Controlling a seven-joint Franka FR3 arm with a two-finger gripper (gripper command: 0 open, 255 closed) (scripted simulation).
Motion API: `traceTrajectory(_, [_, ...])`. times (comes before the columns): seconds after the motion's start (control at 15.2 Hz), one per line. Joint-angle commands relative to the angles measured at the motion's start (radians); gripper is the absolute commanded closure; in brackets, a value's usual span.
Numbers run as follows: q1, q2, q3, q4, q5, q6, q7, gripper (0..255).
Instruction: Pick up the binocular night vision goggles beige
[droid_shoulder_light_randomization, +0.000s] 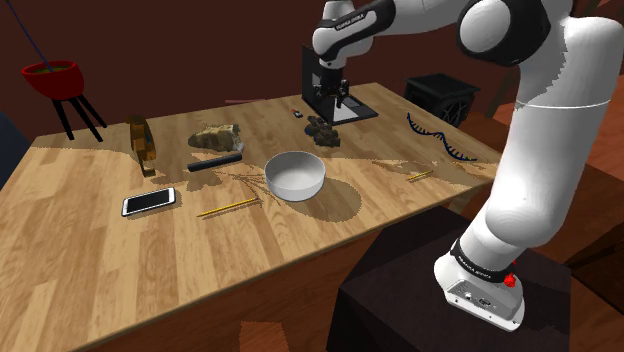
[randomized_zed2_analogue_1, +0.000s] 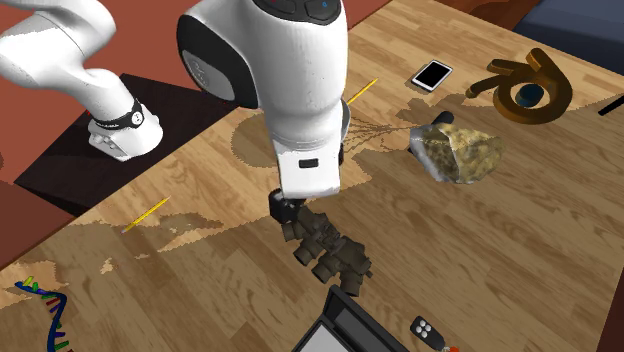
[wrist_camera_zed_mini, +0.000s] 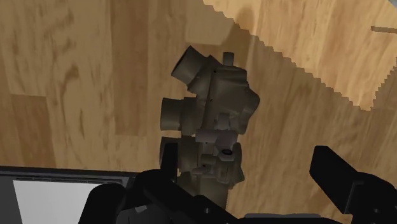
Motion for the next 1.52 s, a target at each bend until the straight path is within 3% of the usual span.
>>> traceTrajectory(0.0, [-0.015,0.08,0.0,0.072,0.022,-0.005,-0.006,0])
traceTrajectory(0.26, [-0.048,0.241,0.004,0.242,0.059,-0.035,-0.011,0])
traceTrajectory(0.86, [-0.05,0.282,0.009,0.201,0.068,0.046,-0.017,0])
traceTrajectory(0.92, [-0.049,0.281,0.009,0.203,0.068,0.044,-0.016,255])
traceTrajectory(1.45, [-0.049,0.279,0.009,0.2,0.068,0.045,-0.016,255])
